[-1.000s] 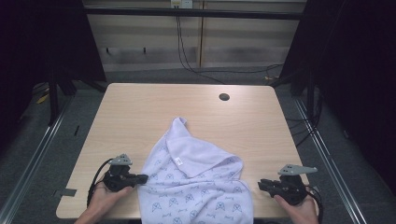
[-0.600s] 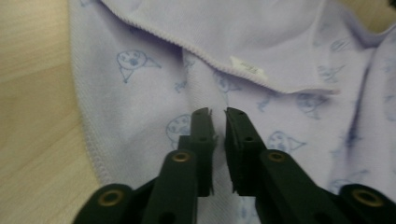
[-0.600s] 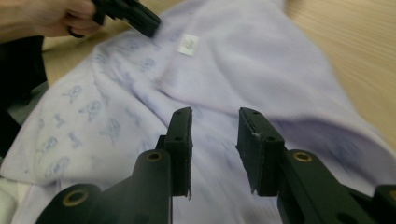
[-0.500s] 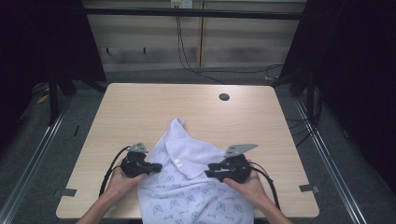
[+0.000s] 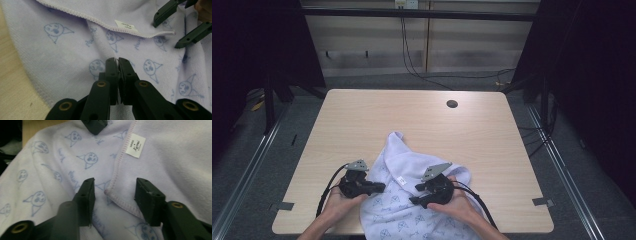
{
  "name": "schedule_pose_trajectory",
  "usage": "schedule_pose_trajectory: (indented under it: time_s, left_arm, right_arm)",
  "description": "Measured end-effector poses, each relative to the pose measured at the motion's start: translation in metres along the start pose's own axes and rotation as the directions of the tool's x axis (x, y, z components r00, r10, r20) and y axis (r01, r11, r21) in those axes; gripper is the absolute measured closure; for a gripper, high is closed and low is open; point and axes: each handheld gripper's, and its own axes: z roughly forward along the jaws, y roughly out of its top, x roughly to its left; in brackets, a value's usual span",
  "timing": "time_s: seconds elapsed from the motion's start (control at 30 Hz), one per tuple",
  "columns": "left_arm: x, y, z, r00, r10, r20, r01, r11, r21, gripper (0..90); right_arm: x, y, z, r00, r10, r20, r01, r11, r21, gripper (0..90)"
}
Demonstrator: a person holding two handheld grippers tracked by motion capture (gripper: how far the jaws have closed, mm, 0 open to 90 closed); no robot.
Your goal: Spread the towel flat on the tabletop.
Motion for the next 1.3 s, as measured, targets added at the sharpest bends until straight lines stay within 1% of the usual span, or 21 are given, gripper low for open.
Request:
schedule_pose_trajectory:
  time_s: [0.03, 0.1, 0.2, 0.23, 0.3, 0.4, 0.43, 0.5, 0.57, 0.6, 0.67, 0.7, 0.77, 0.87, 0.9, 0.93, 1.0, 1.03, 1.07, 1.23, 1.3]
  left_arm:
    - [0.0, 0.0, 0.0, 1.0, 0.0, -0.001, 0.0, 1.0, -0.005, 84.5]
    - [0.0, 0.001, 0.0, 0.9999, 0.0, -0.015, 0.0, 1.0, -0.007, 82.6]
    - [0.001, 0.0, -0.001, 0.9999, -0.004, -0.013, 0.004, 1.0, -0.008, 82.6]
    - [0.001, -0.001, -0.002, 1.0, -0.003, -0.008, 0.003, 1.0, -0.007, 82.6]
    - [0.001, -0.002, -0.002, 1.0, -0.002, -0.008, 0.001, 1.0, -0.008, 82.5]
    - [-0.004, -0.002, -0.003, 0.9992, 0.016, -0.037, -0.016, 0.9999, 0.002, 82.6]
    - [-0.004, -0.002, -0.003, 0.9992, 0.016, -0.037, -0.016, 0.9999, 0.002, 82.4]
    - [-0.007, -0.002, -0.003, 0.9984, 0.016, -0.054, -0.016, 0.9999, 0.004, 82.1]
    - [-0.007, -0.002, -0.003, 0.9985, 0.011, -0.054, -0.011, 0.9999, 0.004, 81.5]
    - [-0.007, -0.002, -0.003, 0.9986, 0.006, -0.053, -0.005, 1.0, 0.006, 81.4]
    - [-0.007, -0.002, -0.003, 0.9984, 0.004, -0.056, -0.003, 1.0, 0.008, 81.4]
    - [-0.009, -0.001, -0.003, 0.9977, 0.008, -0.067, -0.007, 0.9999, 0.01, 81.4]
    - [-0.01, -0.003, -0.005, 0.9974, 0.007, -0.071, -0.006, 0.9998, 0.02, 81.4]
    - [-0.01, -0.006, -0.01, 0.9978, -0.015, -0.065, 0.016, 0.9997, 0.02, 81.0]
    - [-0.01, -0.005, -0.011, 0.9989, -0.007, -0.047, 0.008, 0.9998, 0.017, 78.5]
    - [-0.007, 0.0, -0.012, 0.9999, -0.012, -0.005, 0.012, 0.9995, -0.03, 74.5]
    - [-0.005, 0.006, -0.012, 0.9999, -0.009, 0.014, 0.009, 0.998, -0.063, 72.5]
    - [0.001, 0.024, -0.009, 1.0, -0.002, 0.009, 0.004, 0.9926, -0.122, 72.2]
    - [0.001, 0.024, -0.009, 1.0, -0.002, 0.009, 0.004, 0.9926, -0.122, 71.7]
    - [0.026, 0.071, 0.017, 0.9983, -0.043, -0.04, 0.034, 0.9797, -0.197, 59.7]
    - [0.031, 0.079, 0.029, 0.9973, -0.058, -0.046, 0.049, 0.9818, -0.184, 54.2]
  right_arm:
    - [0.0, 0.0, 0.0, 0.9997, -0.001, 0.023, 0.001, 1.0, 0.001, 60.8]
    - [-0.003, 0.0, -0.003, 0.9979, 0.024, 0.06, -0.023, 0.999, -0.025, 87.3]
    - [-0.007, 0.002, -0.015, 0.9976, 0.053, 0.045, -0.05, 0.996, -0.076, 88.3]
    - [-0.009, 0.004, -0.038, 0.996, 0.077, 0.046, -0.07, 0.988, -0.134, 88.5]
    - [-0.011, 0.003, -0.047, 0.9953, 0.087, 0.041, -0.08, 0.984, -0.161, 88.5]
    - [-0.014, -0.016, -0.101, 0.9918, 0.126, 0.022, -0.116, 0.96, -0.255, 88.6]
    - [-0.014, -0.016, -0.101, 0.9918, 0.126, 0.022, -0.116, 0.96, -0.255, 88.6]
    - [-0.01, -0.047, -0.124, 0.9884, 0.149, 0.031, -0.137, 0.963, -0.234, 88.6]
    - [-0.008, -0.056, -0.128, 0.9871, 0.158, 0.024, -0.149, 0.964, -0.221, 88.6]
    - [0.0, -0.08, -0.136, 0.9846, 0.173, 0.029, -0.166, 0.972, -0.165, 88.6]
    - [0.002, -0.087, -0.139, 0.9837, 0.177, 0.033, -0.17, 0.975, -0.146, 88.6]
    - [0.008, -0.105, -0.15, 0.9791, 0.194, 0.061, -0.185, 0.975, -0.123, 88.7]
    - [0.008, -0.111, -0.156, 0.9753, 0.208, 0.074, -0.198, 0.972, -0.127, 88.7]
    - [0.003, -0.123, -0.171, 0.9573, 0.257, 0.132, -0.238, 0.961, -0.141, 88.7]
    - [0.0, -0.125, -0.173, 0.9521, 0.281, 0.122, -0.26, 0.952, -0.161, 88.7]
    - [-0.003, -0.123, -0.171, 0.9545, 0.272, 0.122, -0.251, 0.954, -0.162, 88.7]
    - [-0.006, -0.118, -0.165, 0.9572, 0.267, 0.112, -0.248, 0.956, -0.156, 88.7]
    - [-0.008, -0.114, -0.16, 0.9602, 0.257, 0.11, -0.24, 0.959, -0.148, 88.7]
    - [-0.008, -0.114, -0.16, 0.9602, 0.257, 0.11, -0.24, 0.959, -0.148, 88.7]
    - [-0.019, -0.094, -0.141, 0.9675, 0.234, 0.096, -0.221, 0.967, -0.129, 88.6]
    - [-0.022, -0.089, -0.135, 0.9692, 0.228, 0.093, -0.216, 0.968, -0.127, 88.5]
